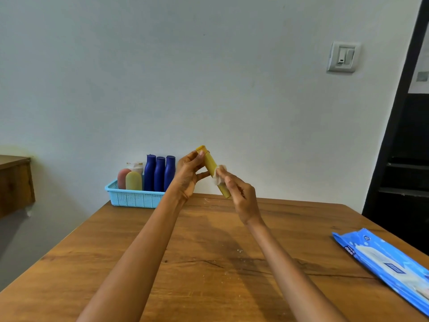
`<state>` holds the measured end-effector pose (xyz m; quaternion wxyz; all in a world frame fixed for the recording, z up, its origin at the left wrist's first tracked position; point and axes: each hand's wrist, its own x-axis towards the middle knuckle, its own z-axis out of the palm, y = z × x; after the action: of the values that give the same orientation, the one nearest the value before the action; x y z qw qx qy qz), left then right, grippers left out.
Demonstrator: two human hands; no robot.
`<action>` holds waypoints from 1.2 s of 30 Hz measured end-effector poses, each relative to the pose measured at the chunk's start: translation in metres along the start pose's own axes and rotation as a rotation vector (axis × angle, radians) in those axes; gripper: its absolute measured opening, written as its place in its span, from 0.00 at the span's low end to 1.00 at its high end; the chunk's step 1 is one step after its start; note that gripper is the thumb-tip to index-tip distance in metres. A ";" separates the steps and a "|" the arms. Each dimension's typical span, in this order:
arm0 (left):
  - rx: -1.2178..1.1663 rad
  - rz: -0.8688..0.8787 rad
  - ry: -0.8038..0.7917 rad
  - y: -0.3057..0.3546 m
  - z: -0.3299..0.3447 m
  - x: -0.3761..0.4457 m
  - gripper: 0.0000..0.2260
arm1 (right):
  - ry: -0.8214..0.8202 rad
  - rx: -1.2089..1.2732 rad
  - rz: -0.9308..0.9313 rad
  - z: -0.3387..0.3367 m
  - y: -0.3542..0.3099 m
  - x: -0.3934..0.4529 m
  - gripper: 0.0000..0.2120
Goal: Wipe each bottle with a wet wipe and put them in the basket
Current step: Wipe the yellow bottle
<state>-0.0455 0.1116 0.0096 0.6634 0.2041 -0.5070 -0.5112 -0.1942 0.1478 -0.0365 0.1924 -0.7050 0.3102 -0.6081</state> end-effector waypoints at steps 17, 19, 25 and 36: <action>0.053 0.048 0.099 0.003 -0.005 0.000 0.06 | 0.006 0.006 -0.039 0.009 0.004 -0.001 0.14; 0.059 0.052 0.111 0.001 -0.007 0.000 0.06 | -0.004 0.026 0.005 0.010 0.009 -0.005 0.14; 0.173 0.071 0.048 -0.005 0.000 0.000 0.12 | -0.028 -0.051 0.427 0.009 0.005 0.005 0.17; 0.327 0.166 0.050 -0.007 0.007 -0.003 0.17 | 0.084 0.072 0.747 -0.008 -0.004 0.019 0.05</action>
<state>-0.0544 0.1129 0.0055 0.6736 0.2796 -0.5816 -0.3603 -0.1997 0.1389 -0.0180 0.4127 -0.5104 0.5322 -0.5347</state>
